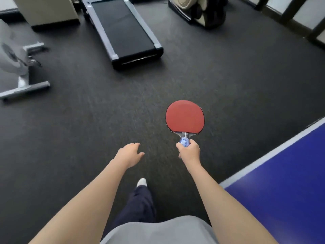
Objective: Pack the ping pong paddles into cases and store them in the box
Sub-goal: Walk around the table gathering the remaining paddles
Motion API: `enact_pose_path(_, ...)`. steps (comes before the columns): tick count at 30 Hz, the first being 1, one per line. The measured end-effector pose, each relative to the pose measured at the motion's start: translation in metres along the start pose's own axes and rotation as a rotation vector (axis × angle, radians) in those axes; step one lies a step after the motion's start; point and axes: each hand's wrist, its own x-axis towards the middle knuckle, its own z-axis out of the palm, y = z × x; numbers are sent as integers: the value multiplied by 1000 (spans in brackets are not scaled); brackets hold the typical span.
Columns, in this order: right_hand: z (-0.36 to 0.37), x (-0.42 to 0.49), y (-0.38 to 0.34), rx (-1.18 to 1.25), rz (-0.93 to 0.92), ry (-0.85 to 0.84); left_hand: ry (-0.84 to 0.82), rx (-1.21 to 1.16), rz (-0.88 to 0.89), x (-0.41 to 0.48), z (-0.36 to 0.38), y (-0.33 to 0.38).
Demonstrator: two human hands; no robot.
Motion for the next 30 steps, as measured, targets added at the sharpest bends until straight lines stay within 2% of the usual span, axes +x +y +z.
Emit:
enact_pose_path(6, 15, 70, -67, 133, 109, 131, -66, 134, 84, 115, -85, -1)
enact_pose_path(12, -17, 143, -94, 237, 186, 321, -141, 244, 255, 212, -125, 62)
enact_pose_path(20, -101, 251, -104, 391, 290, 531, -192, 401, 407, 330, -164, 194)
enact_pose_path(30, -230, 341, -93, 544, 412, 846, -262, 528, 735, 424, -175, 418)
